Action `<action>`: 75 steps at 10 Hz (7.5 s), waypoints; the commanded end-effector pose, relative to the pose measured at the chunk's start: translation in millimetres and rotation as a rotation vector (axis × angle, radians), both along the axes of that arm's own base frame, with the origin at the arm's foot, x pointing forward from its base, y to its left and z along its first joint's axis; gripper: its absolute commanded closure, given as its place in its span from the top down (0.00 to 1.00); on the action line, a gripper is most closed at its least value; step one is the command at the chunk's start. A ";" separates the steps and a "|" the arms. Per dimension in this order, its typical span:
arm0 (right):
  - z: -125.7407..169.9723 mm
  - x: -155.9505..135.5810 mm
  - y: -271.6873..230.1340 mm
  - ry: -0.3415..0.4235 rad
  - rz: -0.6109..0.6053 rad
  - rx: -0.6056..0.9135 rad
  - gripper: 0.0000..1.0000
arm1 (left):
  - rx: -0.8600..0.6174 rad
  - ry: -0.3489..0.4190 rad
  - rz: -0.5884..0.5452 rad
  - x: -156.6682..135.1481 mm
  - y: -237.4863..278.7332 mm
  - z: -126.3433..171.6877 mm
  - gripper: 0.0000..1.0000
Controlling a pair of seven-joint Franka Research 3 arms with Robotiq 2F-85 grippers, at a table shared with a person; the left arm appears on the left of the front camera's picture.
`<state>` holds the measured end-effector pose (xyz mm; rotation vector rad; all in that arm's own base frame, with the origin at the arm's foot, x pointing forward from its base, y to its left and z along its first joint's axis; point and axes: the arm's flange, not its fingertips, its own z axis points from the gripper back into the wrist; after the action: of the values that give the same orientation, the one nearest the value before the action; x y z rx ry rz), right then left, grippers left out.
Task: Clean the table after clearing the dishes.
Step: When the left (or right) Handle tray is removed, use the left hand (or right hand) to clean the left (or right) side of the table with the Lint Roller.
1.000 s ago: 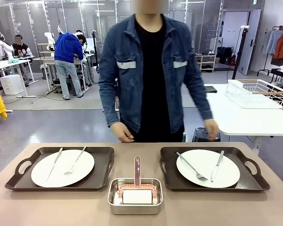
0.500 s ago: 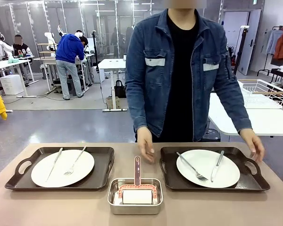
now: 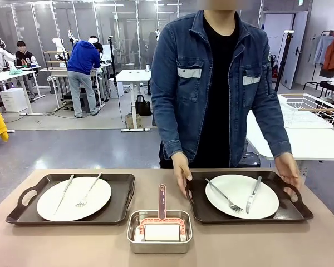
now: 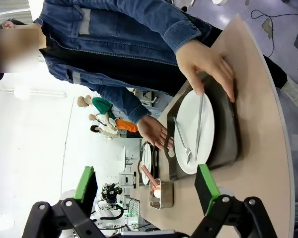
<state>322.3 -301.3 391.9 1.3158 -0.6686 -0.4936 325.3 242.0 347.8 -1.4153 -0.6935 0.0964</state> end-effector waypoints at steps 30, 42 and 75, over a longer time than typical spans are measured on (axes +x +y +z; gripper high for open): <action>72.5 164.6 575.2 -0.243 1.085 -1.125 1.00 | 0.002 -0.016 -0.014 -4.2 3.6 0.8 1.00; 53.5 285.2 686.2 -0.401 1.836 -1.235 1.00 | 0.002 -0.016 -0.014 -4.2 3.6 0.8 1.00; 84.3 192.0 545.8 0.288 1.349 -1.026 0.00 | 0.002 -0.016 -0.014 -4.2 3.6 0.8 1.00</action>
<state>619.1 297.2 521.2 0.4148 0.3569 0.8901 325.2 242.0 348.0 -1.4166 -0.6927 0.0950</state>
